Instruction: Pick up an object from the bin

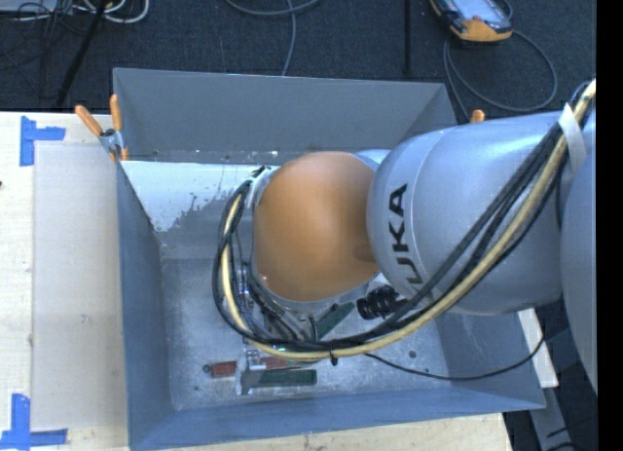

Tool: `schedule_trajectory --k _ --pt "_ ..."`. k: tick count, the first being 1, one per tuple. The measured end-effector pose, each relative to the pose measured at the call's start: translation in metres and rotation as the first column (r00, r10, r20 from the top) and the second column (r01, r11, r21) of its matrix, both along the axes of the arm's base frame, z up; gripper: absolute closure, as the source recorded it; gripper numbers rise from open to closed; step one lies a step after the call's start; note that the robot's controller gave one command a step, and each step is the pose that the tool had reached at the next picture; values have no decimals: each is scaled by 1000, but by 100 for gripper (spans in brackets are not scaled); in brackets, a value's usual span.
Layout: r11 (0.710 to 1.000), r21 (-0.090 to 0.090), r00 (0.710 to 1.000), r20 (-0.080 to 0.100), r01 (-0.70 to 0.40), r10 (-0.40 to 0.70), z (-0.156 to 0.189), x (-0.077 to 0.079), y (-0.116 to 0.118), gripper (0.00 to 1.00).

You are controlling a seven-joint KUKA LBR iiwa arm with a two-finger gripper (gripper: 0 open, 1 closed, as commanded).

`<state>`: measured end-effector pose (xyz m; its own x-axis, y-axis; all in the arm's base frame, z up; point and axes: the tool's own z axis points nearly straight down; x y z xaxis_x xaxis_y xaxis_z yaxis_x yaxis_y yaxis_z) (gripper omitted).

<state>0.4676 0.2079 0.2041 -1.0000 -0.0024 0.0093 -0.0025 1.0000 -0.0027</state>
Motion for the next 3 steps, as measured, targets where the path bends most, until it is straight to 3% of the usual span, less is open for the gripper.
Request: schedule_trajectory --k 1,2,3 --pt "1000 2 1000 7 5 -5 4 2 -1 0" --pt "996 3 996 10 87 -87 -52 20 -63 0" --pt "995 2 995 7 -99 99 -62 30 -88 0"
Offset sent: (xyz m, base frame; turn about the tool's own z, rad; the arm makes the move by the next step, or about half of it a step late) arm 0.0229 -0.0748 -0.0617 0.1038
